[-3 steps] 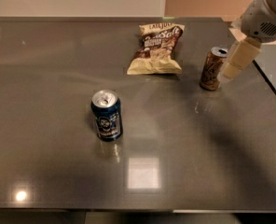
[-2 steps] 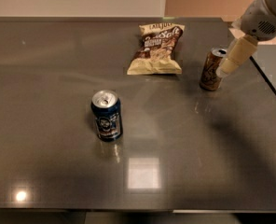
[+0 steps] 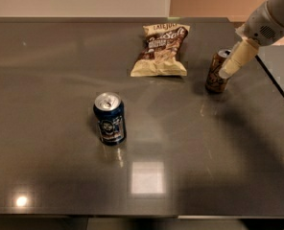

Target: Move orange can near pepsi can

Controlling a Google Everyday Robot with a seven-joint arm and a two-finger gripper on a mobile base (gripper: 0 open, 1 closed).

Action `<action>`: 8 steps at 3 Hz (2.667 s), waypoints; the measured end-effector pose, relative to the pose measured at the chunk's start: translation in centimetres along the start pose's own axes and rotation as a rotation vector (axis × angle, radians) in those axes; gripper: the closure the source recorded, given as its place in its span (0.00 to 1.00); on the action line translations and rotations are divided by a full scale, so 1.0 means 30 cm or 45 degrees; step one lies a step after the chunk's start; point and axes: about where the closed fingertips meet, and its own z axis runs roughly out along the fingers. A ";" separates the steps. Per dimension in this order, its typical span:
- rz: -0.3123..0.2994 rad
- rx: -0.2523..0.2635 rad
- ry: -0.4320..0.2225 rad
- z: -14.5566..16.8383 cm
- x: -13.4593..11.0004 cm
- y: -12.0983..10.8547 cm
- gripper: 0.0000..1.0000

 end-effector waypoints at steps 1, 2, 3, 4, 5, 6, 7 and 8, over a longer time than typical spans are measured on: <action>0.027 -0.030 -0.011 0.036 0.014 0.000 0.00; 0.045 -0.049 -0.012 0.058 0.027 -0.001 0.00; 0.051 -0.065 -0.016 0.070 0.032 0.004 0.17; 0.050 -0.079 -0.022 0.071 0.031 0.011 0.40; 0.037 -0.100 -0.041 0.059 0.017 0.032 0.63; 0.002 -0.134 -0.086 0.020 -0.028 0.081 0.87; -0.042 -0.187 -0.137 -0.019 -0.090 0.149 1.00; -0.093 -0.240 -0.182 -0.045 -0.151 0.215 1.00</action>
Offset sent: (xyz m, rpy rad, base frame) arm 0.0027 -0.0065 -0.0218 0.0460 0.0538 -0.0222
